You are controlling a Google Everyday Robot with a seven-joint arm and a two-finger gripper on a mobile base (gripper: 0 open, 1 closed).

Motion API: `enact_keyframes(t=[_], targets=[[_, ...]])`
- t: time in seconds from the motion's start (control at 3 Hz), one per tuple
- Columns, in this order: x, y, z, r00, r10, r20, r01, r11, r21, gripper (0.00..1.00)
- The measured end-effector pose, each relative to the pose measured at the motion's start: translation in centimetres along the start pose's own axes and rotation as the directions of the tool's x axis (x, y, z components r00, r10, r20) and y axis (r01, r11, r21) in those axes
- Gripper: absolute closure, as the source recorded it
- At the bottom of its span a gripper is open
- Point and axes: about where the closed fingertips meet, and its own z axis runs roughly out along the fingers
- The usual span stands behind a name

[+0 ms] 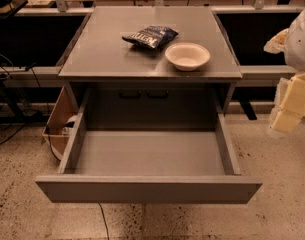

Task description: Close top drawer

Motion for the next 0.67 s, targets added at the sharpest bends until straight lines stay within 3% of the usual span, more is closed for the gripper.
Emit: enact_keyframes(t=[0.33,0.67], targets=[[0.0,0.0,0.0,1.000,0.000,0.000,0.000,1.0000,0.000,0.00],[0.6,0.3,3.7,0.999,-0.001,0.041,0.002,0.9997,-0.025,0.00]])
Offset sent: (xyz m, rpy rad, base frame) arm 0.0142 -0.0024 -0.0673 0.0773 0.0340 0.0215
